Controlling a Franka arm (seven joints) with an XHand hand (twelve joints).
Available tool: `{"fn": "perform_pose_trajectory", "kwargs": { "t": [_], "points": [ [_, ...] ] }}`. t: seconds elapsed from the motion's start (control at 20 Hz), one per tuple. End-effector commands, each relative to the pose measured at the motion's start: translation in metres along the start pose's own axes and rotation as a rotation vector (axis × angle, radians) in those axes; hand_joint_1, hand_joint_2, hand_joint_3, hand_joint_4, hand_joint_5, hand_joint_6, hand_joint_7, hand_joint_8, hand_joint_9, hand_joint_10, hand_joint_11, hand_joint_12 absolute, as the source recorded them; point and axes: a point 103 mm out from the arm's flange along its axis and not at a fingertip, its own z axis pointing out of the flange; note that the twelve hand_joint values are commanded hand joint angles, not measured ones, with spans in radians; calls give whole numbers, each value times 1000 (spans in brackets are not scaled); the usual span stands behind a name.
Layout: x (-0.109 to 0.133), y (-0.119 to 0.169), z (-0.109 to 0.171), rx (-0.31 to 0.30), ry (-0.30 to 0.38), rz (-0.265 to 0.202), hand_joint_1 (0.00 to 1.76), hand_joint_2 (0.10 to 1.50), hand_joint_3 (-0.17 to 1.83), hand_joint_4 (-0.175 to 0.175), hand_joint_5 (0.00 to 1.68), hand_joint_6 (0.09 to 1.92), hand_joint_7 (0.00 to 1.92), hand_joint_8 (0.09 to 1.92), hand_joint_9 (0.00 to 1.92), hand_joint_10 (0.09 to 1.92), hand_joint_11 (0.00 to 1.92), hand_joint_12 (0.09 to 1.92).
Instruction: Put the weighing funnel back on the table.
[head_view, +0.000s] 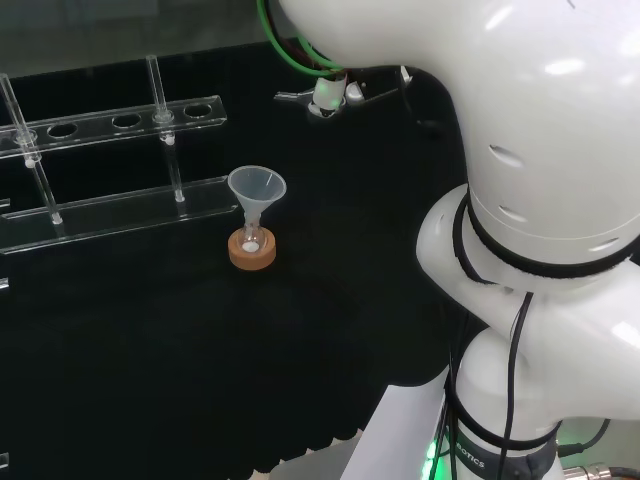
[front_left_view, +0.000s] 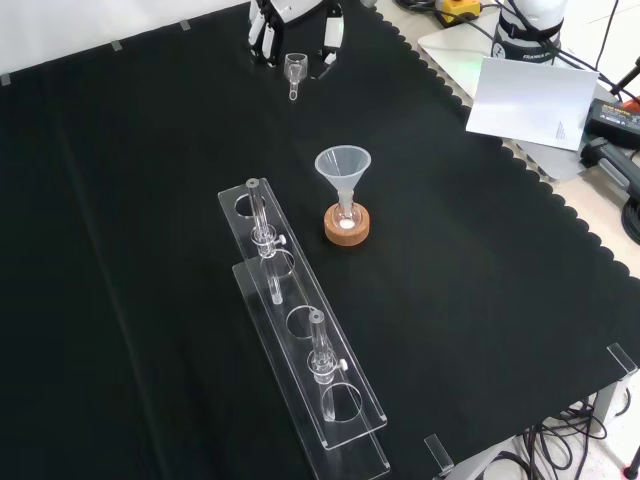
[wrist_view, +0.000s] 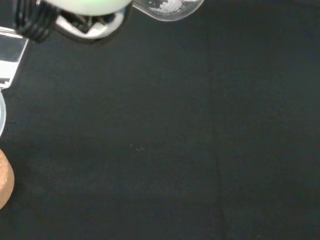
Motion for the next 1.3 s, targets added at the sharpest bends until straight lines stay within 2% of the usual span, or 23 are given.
{"fn": "perform_pose_trajectory", "kwargs": {
  "t": [0.05,0.35,0.8,1.05,1.3],
  "points": [
    [-5,3,3,15,3,-2,1134,663,598,175,1339,529,740,603,1185,87,996,917],
    [-8,7,5,12,-13,13,1134,664,598,175,1338,530,740,603,1184,87,993,918],
    [-36,45,18,48,-53,31,1134,664,597,175,1337,532,740,604,1184,87,992,919],
    [-50,57,22,56,-49,40,1133,665,597,175,1336,533,739,604,1183,87,991,920],
    [-47,71,35,50,-56,37,1133,665,597,175,1336,534,738,604,1183,87,991,921]
  ]
}}
